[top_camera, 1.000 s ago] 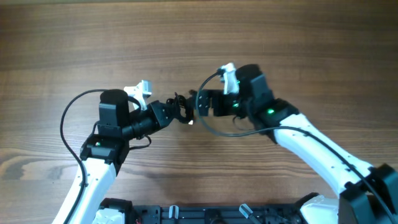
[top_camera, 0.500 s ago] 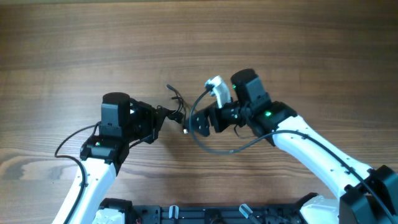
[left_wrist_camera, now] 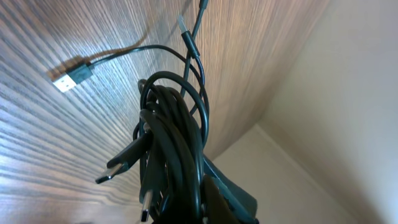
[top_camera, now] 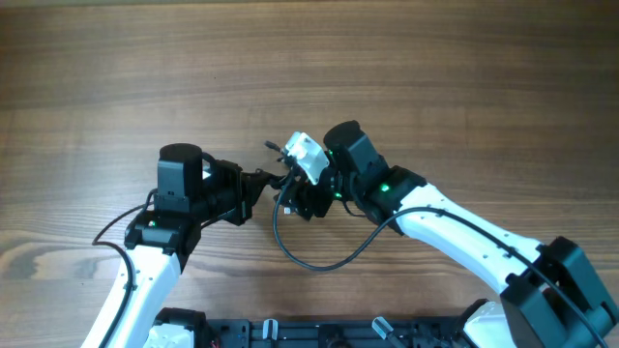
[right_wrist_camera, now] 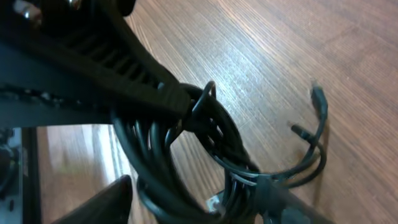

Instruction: Untangle cables

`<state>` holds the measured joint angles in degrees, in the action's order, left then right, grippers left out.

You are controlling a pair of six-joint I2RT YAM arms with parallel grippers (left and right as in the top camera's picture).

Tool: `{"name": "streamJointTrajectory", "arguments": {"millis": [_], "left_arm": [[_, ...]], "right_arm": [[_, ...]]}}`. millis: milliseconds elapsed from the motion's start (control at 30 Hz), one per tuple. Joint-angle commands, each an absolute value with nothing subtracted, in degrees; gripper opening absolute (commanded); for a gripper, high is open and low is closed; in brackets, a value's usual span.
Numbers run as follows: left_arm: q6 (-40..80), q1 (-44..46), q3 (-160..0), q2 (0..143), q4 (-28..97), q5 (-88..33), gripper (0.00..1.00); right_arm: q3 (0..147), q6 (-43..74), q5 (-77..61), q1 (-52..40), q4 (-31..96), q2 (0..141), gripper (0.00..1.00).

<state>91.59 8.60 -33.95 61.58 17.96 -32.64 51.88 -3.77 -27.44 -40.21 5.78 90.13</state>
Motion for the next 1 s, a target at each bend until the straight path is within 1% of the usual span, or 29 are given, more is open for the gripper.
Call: {"name": "streamJointTrajectory", "arguments": {"millis": [0,33,67,100,167,200,233,333,367,433,467,500,567,800,967], "left_arm": [[89.58,8.4,-34.28,61.12,17.65,-35.2,0.04],[88.38,8.4,-34.28,61.12,17.63,-35.2,0.06],[85.84,8.4,-34.28,61.12,17.65,-35.2,0.12],[82.11,8.4,-34.28,61.12,17.67,-35.29,0.28],[73.56,8.4,-34.28,61.12,17.69,-35.62,0.5],[65.69,8.4,-34.28,61.12,17.82,-36.91,0.58],[60.2,8.4,-34.28,61.12,17.89,-38.17,0.6],[53.21,8.4,-34.28,61.12,18.83,-39.38,0.6],[51.24,8.4,-34.28,61.12,19.4,-39.05,0.57],[49.84,8.4,-34.28,61.12,21.67,-36.36,0.4],[49.87,8.4,-34.28,61.12,23.33,-34.13,0.35],[49.87,8.4,-34.28,61.12,24.62,-32.32,0.32],[49.89,8.4,-34.28,61.14,25.54,-30.74,0.3],[50.13,8.4,-34.28,61.65,22.44,-30.26,0.26],[50.13,10.22,-34.28,63.75,21.82,-30.13,0.21]], "right_arm": [[52.77,-3.18,-28.29,-40.34,4.16,91.09,0.11],[52.77,-0.03,-28.29,-40.32,3.53,91.09,0.05],[52.77,4.62,-28.29,-40.27,2.98,91.07,0.05],[52.77,8.34,-28.34,-40.21,2.68,91.07,0.04],[52.77,14.87,-28.32,-39.44,2.59,90.96,0.04],[52.77,19.49,-28.56,-38.57,2.68,90.96,0.04],[52.77,22.79,-29.67,-37.6,2.85,90.96,0.04],[52.77,22.92,-38.89,-34.04,2.33,90.96,0.04],[52.77,20.8,-40.95,-32.88,2.5,90.96,0.04],[52.77,19.44,-41.21,-31.9,3.07,90.96,0.05],[52.77,18.94,-41.28,-31.9,3.09,90.96,0.04],[52.77,17.8,-42.15,-31.99,3.01,90.96,0.05],[52.77,16.32,-43.18,-32.29,3.09,90.96,0.05],[52.77,12.32,-43.07,-34.98,3.73,90.96,0.05],[52.77,12.1,-41.85,-36.16,3.7,90.96,0.05]]}}
